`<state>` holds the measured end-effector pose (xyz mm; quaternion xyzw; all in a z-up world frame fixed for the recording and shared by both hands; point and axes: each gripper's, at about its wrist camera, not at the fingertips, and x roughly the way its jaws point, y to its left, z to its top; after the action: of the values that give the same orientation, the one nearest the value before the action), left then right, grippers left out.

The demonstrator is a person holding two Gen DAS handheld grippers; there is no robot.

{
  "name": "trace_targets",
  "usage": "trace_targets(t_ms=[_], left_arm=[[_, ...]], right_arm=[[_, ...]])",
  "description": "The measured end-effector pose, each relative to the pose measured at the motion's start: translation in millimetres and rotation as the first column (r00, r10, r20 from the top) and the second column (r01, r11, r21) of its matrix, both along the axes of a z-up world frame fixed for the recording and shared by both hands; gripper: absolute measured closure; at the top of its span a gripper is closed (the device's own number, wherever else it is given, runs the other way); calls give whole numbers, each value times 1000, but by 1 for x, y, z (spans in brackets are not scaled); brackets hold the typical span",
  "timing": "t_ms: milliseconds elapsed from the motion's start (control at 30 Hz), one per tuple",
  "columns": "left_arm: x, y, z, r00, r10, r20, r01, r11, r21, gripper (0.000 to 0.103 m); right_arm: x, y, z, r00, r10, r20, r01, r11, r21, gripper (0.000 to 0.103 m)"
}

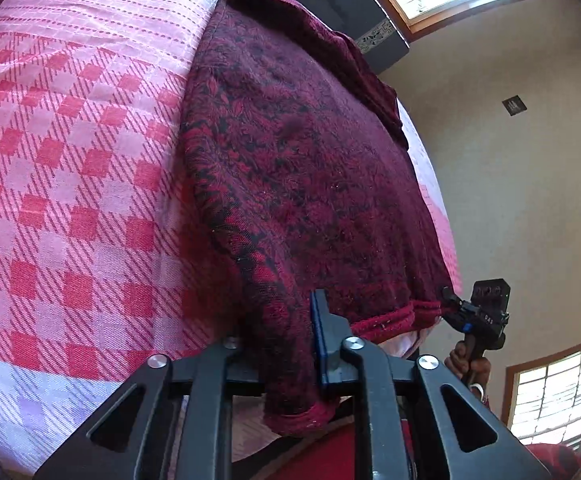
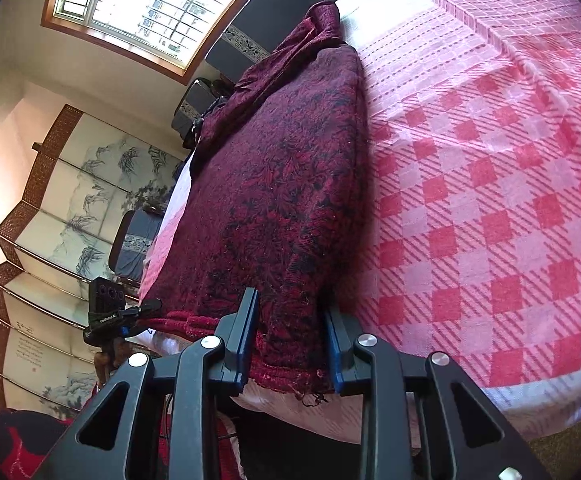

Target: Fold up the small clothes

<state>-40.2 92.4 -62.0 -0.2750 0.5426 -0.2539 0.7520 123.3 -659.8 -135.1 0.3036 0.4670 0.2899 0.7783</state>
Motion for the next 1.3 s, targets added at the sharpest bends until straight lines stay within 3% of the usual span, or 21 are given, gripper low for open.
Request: trace_targets(t_ms=[67, 167, 300, 400, 633, 1033, 1200, 1300], left_arm=[[-6, -4, 4, 999, -14, 38, 12, 999, 49, 95], [-8, -7, 10, 999, -8, 51, 5, 999, 53, 96], [-2, -9, 35, 994, 1, 111, -2, 1000, 11, 96], [6, -4, 55, 988, 25, 152, -19, 999, -35, 96], [32, 2, 99, 964, 58, 261, -41, 997, -71, 96], [129, -5, 155, 908, 101, 407, -105, 994, -12, 96], [190, -8, 157, 892, 137, 432, -157, 988, 11, 96], [226, -10, 148, 896, 162, 414, -186, 982, 18, 96]], right_arm=[[0, 2, -2, 1000, -4, -9, 4, 999, -36, 94], [-2, 3, 0, 1000, -8, 2, 8, 999, -38, 94], [1, -5, 8, 999, -35, 10, 35, 997, 74, 95], [5, -13, 23, 998, -60, 35, 52, 980, 190, 95], [35, -14, 69, 990, -89, 110, 59, 965, 256, 95], [156, -12, 124, 977, -112, 184, 75, 978, 197, 95], [219, -11, 126, 978, -135, 161, 107, 979, 175, 95], [253, -8, 121, 978, -151, 142, 128, 978, 163, 95]])
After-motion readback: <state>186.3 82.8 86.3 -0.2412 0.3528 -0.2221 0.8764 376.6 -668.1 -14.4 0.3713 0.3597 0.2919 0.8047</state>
